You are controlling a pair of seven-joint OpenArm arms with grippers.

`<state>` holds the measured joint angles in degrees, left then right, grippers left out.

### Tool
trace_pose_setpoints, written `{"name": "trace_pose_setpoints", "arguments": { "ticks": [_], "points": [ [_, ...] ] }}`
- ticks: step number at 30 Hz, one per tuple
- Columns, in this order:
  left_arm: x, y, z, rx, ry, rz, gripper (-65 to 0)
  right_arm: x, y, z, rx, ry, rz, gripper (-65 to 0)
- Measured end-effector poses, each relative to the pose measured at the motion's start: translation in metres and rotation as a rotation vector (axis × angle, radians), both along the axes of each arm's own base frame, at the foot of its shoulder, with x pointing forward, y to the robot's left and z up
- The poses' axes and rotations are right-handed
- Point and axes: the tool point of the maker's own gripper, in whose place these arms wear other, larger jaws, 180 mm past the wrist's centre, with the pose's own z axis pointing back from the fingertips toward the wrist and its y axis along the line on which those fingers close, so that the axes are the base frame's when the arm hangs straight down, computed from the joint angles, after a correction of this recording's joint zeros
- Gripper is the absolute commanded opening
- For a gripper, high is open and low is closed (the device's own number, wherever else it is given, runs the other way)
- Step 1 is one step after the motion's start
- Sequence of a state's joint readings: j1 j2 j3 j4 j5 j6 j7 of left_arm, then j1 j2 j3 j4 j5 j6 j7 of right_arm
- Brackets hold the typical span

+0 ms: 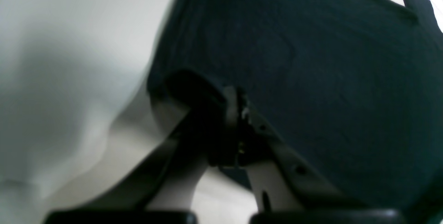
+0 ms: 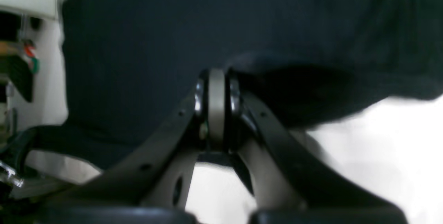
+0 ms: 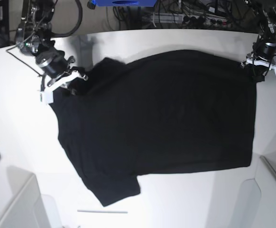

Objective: Fold the T-shirt properly
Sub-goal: 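Drag the shirt with both grippers, folding the sleeve under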

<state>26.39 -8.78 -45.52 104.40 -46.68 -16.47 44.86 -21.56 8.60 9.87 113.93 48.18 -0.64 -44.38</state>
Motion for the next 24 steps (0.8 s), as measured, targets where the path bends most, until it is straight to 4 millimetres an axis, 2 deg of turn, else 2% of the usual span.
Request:
{"name": "trace_pose_setpoints", "arguments": {
  "ticks": [2,7,13,18,21,24],
  "points": [
    [0.006,0.007,0.005,-0.001,0.003,0.013,-65.0,0.004,0.0,0.002,0.0,-0.001,0.004,-65.0],
    [0.016,0.008,0.009,-0.015,-0.002,0.012,-65.0,0.018,0.011,0.004,0.036,0.004,0.019,-65.0],
    [0.019,0.022,-0.002,0.054,0.06,0.036,-65.0,0.027,0.011,-0.009,0.057,0.035,-0.002,-65.0],
    [0.018,0.025,-0.015,0.032,0.087,0.057,-65.0,0.042,0.008,-0.012,0.063,0.034,-0.012,-65.0],
    [0.027,0.024,-0.01,0.032,0.065,0.053,-65.0,0.048,0.006,-0.016,0.065,0.042,-0.014,-65.0],
    [0.032,0.023,-0.007,0.03,0.05,0.052,-65.0,0.056,0.006,-0.011,0.064,0.025,-0.013,-65.0]
  ]
}}
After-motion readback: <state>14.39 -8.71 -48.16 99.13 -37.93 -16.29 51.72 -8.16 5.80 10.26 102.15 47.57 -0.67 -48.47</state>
